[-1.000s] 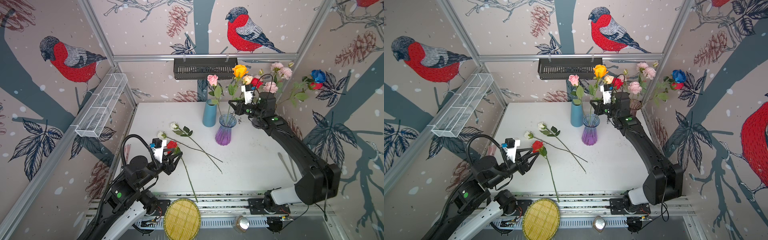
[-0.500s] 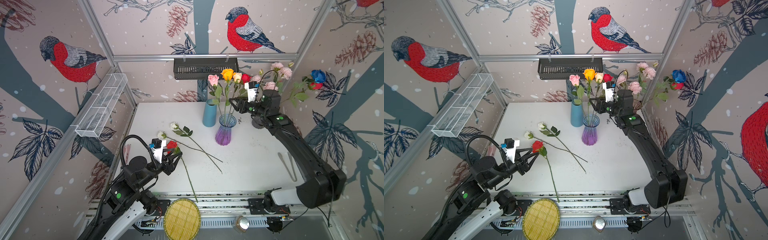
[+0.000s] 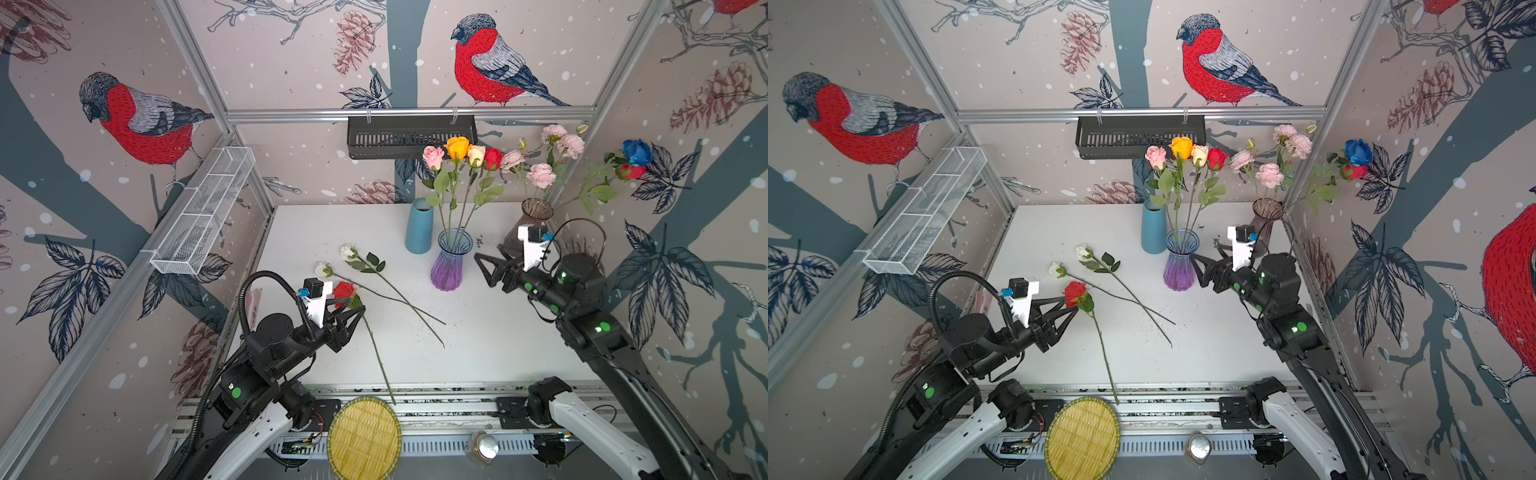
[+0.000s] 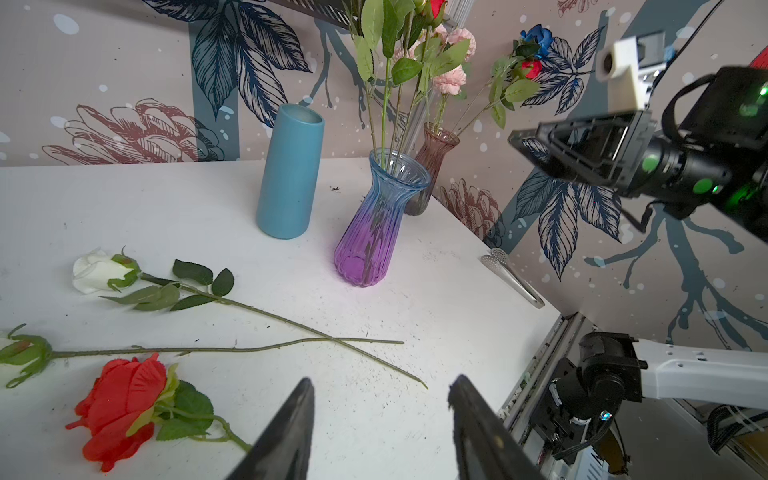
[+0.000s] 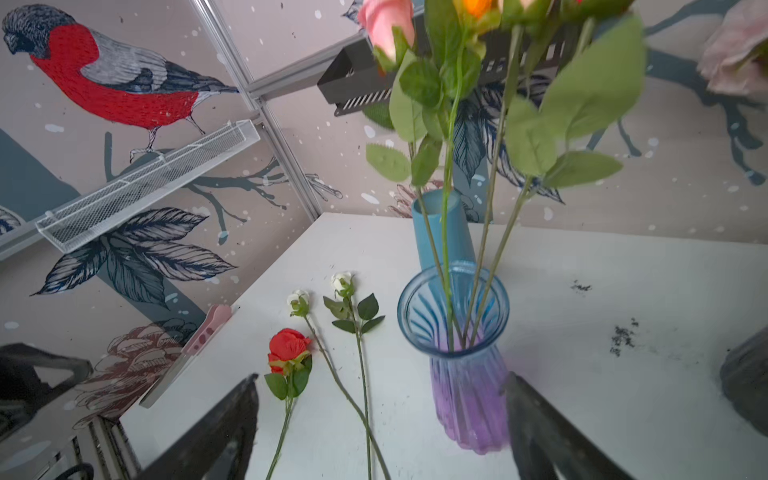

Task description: Arrange the flowers into the vase

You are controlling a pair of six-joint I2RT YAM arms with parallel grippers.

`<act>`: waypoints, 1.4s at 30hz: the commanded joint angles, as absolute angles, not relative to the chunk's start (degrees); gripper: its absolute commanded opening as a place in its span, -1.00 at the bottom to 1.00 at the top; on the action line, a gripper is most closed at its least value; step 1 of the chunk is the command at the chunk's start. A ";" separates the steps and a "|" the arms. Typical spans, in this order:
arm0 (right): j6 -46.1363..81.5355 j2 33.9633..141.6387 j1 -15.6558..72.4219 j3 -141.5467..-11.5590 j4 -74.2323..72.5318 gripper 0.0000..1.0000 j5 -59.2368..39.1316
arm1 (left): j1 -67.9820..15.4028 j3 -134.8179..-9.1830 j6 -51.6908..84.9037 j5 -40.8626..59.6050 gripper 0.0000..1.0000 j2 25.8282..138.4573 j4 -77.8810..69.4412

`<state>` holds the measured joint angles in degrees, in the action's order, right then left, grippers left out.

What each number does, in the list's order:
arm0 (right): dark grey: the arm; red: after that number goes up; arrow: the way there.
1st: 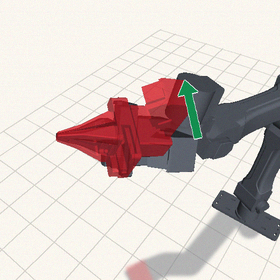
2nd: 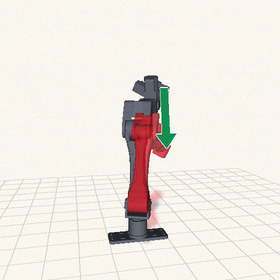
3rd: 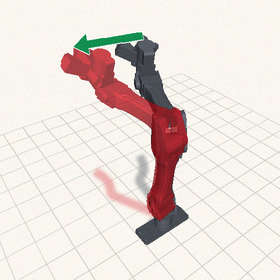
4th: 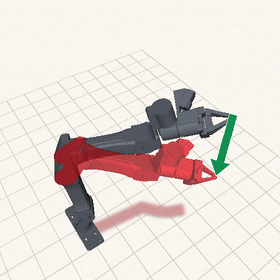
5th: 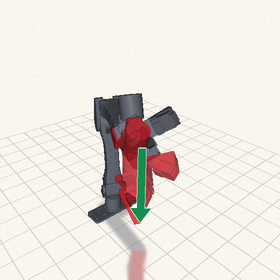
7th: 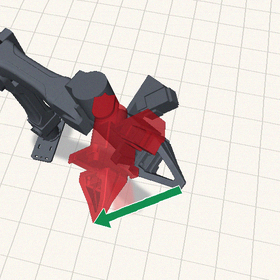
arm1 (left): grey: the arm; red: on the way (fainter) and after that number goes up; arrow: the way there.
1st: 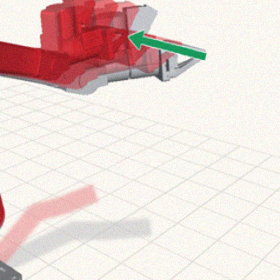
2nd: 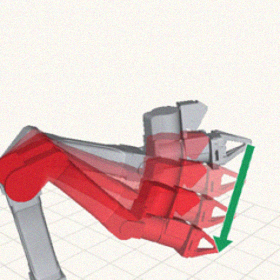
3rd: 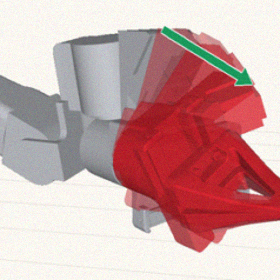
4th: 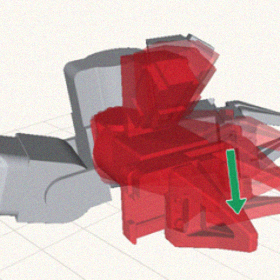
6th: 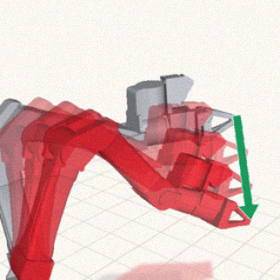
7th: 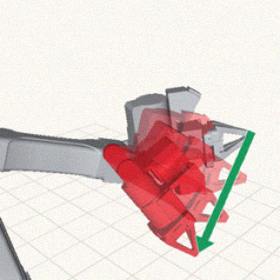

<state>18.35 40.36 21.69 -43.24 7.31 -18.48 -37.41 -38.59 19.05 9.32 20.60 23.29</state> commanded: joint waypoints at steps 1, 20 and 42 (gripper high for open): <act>20.32 35.24 25.62 -32.45 -3.73 0.95 -11.58 | -37.44 -38.47 18.10 10.46 0.06 20.24 21.78; 10.30 68.33 32.68 -22.02 -50.10 0.99 4.33 | -37.10 -38.32 18.05 10.90 0.08 20.74 21.39; 10.11 94.31 26.89 -34.08 -62.03 0.78 -3.20 | -34.80 -37.99 17.84 13.00 0.09 20.92 20.67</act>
